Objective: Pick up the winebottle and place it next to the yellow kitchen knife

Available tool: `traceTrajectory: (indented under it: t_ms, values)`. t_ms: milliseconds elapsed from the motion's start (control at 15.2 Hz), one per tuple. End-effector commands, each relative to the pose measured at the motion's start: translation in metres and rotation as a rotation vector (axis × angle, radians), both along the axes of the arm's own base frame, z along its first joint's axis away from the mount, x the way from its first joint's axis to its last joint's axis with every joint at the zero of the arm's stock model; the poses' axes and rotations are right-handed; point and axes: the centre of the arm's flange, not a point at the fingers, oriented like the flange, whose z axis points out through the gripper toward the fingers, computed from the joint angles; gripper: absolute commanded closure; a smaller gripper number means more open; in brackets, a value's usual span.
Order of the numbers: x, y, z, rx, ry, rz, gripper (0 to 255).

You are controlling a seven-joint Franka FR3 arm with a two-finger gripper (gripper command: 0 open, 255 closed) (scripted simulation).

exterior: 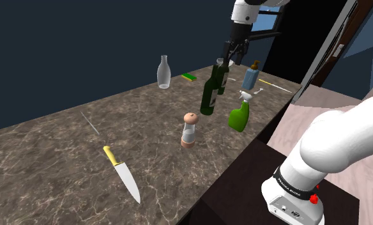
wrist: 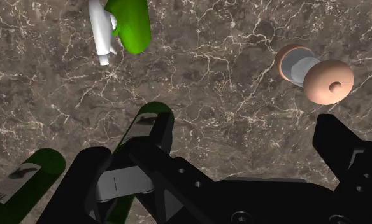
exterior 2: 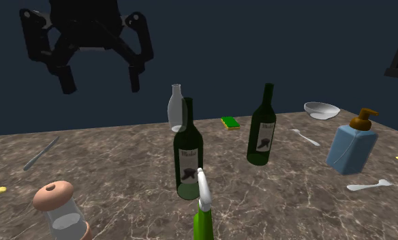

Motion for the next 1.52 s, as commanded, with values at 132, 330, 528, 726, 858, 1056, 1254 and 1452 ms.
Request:
traceTrajectory:
  t_ms: [132,330,528,726,858,1056,1254,1452]
  values:
    - [0.034,-0.034,-0.018,-0.004,-0.022,0.005,0]
    - [0.060,-0.059,-0.030,-0.006,-0.037,0.008,0]
    - [0.086,-0.084,-0.040,-0.008,-0.053,0.012,0]
    - [0.113,-0.108,-0.051,-0.009,-0.069,0.015,0]
    - [0.131,-0.125,-0.057,-0.011,-0.080,0.018,0]
    - [0.149,-0.140,-0.069,-0.012,-0.090,0.020,0]
    - [0.150,-0.140,-0.084,-0.012,-0.090,0.020,0]
    - [0.151,-0.140,-0.100,-0.012,-0.090,0.020,0]
